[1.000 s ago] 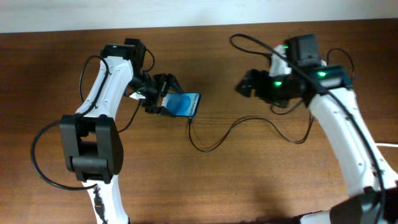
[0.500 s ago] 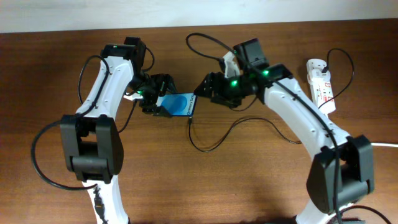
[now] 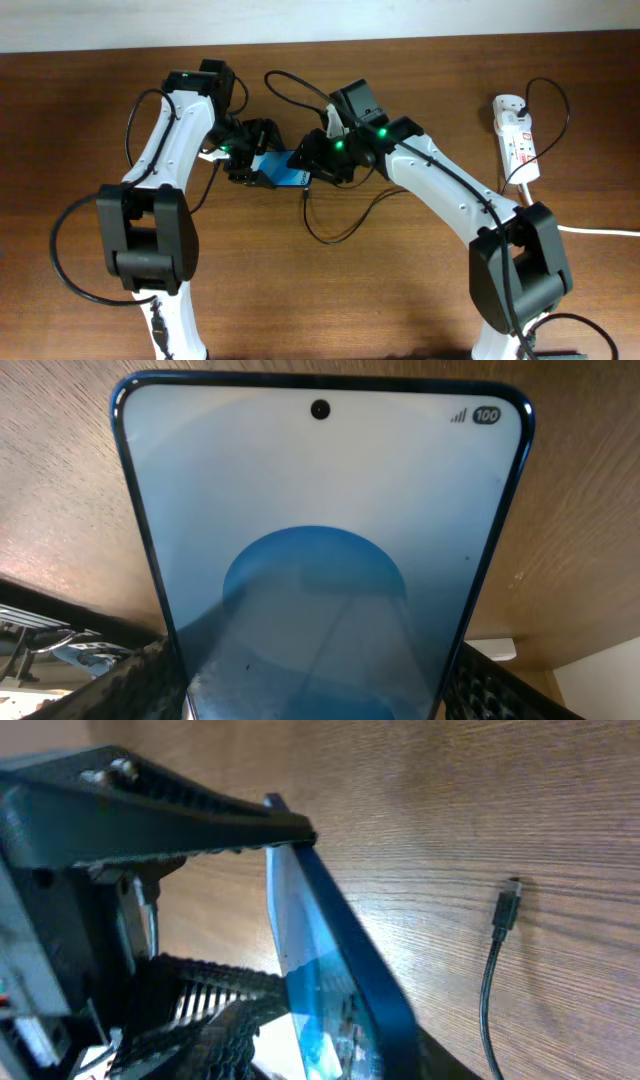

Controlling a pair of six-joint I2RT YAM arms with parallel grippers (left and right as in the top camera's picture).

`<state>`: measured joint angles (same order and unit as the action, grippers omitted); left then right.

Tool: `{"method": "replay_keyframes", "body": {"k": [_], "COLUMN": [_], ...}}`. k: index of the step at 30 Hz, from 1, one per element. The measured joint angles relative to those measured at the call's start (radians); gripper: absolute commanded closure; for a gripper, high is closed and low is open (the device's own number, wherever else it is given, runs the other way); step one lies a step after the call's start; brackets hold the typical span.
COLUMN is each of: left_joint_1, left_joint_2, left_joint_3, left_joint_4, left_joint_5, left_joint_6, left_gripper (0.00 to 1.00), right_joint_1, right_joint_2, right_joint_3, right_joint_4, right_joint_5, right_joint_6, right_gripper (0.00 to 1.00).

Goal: Plug charger to phone and switch on socket
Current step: 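Move the right gripper to the phone and grasp its side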

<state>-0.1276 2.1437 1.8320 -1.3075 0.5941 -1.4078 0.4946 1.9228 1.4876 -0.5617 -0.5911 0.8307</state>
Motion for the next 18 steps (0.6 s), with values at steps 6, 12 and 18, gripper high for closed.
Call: {"method": "replay_keyframes", "body": {"k": [6, 12, 18], "left_joint_1": [0.000, 0.000, 0.000], "left_joint_2": [0.000, 0.000, 0.000], "left_joint_3": [0.000, 0.000, 0.000], "left_joint_4": [0.000, 0.000, 0.000], "left_joint_5": [0.018, 0.066, 0.106], "left_joint_6": [0.000, 0.000, 0.000], "left_gripper": [1.00, 1.00, 1.00], "right_joint_1": [0.011, 0.022, 0.022], "right_joint_2": [0.020, 0.021, 0.021], "right_joint_3": [-0.002, -0.003, -0.003], "right_joint_4": [0.010, 0.043, 0.062], "right_joint_5": [0.061, 0.071, 0.070], "right_joint_6": [0.096, 0.115, 0.120], "right_gripper": [0.63, 0.66, 0.79]}}
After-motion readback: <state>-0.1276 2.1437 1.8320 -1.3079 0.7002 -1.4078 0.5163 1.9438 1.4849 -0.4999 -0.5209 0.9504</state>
